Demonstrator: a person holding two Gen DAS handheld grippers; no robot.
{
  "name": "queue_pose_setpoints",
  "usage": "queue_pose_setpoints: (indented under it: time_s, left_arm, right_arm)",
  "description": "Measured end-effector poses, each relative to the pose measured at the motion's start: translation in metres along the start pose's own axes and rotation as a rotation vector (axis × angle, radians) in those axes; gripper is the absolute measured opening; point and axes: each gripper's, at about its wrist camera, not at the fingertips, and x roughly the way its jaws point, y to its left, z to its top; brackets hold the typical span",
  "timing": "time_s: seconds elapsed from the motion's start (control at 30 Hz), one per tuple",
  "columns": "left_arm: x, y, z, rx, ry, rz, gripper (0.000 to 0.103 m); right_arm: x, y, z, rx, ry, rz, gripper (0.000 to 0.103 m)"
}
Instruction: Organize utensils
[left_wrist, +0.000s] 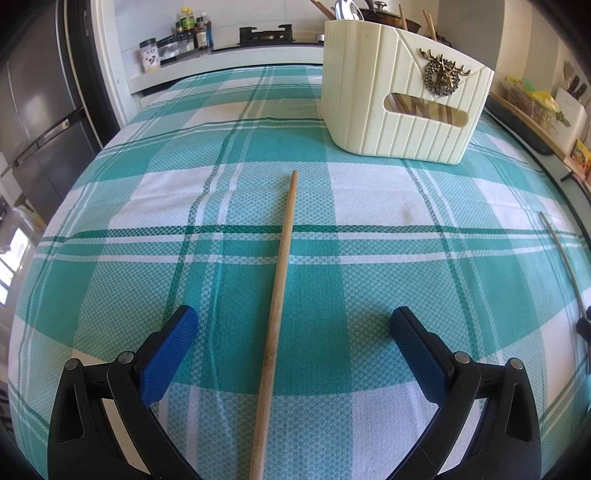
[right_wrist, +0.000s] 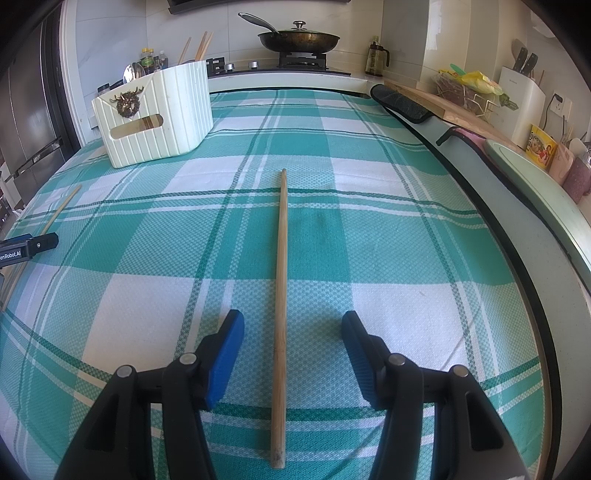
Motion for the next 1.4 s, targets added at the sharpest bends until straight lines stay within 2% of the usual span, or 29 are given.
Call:
queue_pose_setpoints:
  time_s: [0.43,0.67,0.87,0.97,1.07,1.13,1.2,1.27,1.4]
  left_arm:
    - [-0.001,0.0,0.0,-0.007,0.003,0.002,0.103]
    - [0.0,-0.001,0.005,0.069,0.166,-0.055,0.103]
    - [0.0,0.0,0.006,0.117,0.179,-0.071,0.103]
    - [0.0,0.001,0.014,0.164,0.219,-0.111,0.102]
    - [-0.013,0.009,0.03,0.192,0.183,-0.154,0.103]
    - [-0.016,0.016,0.042,0.214,0.188,-0.155,0.103]
    - [-0.016,0.025,0.053,0.198,0.191,-0.162,0.103]
    - [-0.01,0.03,0.061,0.183,0.201,-0.212,0.103]
    - [0.016,0.026,0.064,0.217,0.249,-0.174,0.102]
  right_arm:
    - [0.0,0.0,-0.001,0.0,-0.005,0.002,0.056]
    - [0.0,-0.001,-0.001,0.005,-0.004,0.007,0.057]
    - [0.0,-0.002,0.0,0.007,0.0,0.012,0.057]
    - [0.004,-0.004,0.009,-0.015,0.067,0.043,0.06]
    - [0.007,-0.01,0.022,-0.015,0.16,0.088,0.06]
    - [0.008,-0.014,0.032,-0.012,0.193,0.111,0.06]
    - [0.014,-0.016,0.041,-0.038,0.232,0.124,0.06]
    - [0.02,-0.015,0.051,-0.054,0.258,0.12,0.06]
    - [0.035,-0.01,0.065,-0.062,0.292,0.145,0.06]
